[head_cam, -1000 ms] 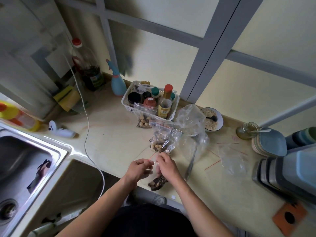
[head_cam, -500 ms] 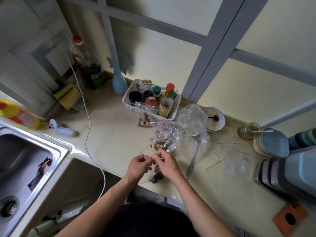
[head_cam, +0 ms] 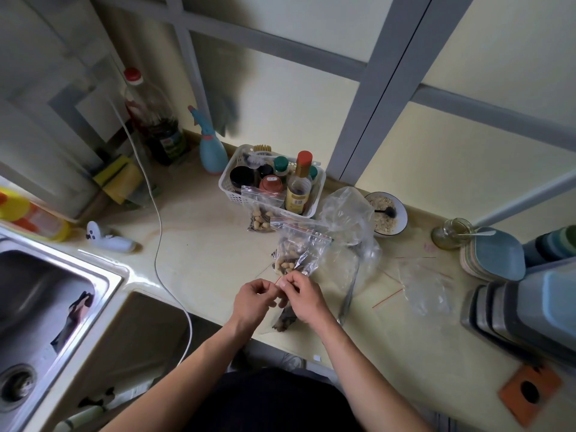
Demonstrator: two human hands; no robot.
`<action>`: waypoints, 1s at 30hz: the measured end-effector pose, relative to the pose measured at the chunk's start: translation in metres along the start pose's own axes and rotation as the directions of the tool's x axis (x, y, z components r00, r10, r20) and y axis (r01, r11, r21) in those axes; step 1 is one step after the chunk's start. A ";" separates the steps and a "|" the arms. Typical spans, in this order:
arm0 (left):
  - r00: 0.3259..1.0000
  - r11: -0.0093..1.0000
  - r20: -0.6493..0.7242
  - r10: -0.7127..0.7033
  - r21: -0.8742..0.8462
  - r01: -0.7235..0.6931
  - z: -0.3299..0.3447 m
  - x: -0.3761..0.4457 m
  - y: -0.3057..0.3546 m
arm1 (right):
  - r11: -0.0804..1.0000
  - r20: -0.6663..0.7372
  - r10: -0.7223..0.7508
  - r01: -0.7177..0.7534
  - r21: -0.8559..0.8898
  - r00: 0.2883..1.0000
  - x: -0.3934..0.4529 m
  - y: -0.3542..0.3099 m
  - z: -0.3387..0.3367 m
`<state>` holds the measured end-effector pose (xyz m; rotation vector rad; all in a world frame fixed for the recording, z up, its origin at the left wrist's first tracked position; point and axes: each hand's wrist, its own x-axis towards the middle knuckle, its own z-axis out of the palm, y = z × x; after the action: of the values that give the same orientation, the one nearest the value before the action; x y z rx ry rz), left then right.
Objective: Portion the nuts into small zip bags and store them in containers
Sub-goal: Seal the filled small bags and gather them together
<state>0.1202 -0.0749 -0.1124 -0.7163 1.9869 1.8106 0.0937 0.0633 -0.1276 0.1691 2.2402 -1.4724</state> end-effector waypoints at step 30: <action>0.996 0.979 0.087 0.011 0.200 -0.028 0.004 0.005 -0.013 | 0.983 -0.267 0.161 -0.178 -0.042 0.950 -0.010 -0.002 -0.007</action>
<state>0.1234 -0.0723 -0.1267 -0.5489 2.0886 1.5924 0.0996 0.0704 -0.1194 0.5524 2.4072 -1.3493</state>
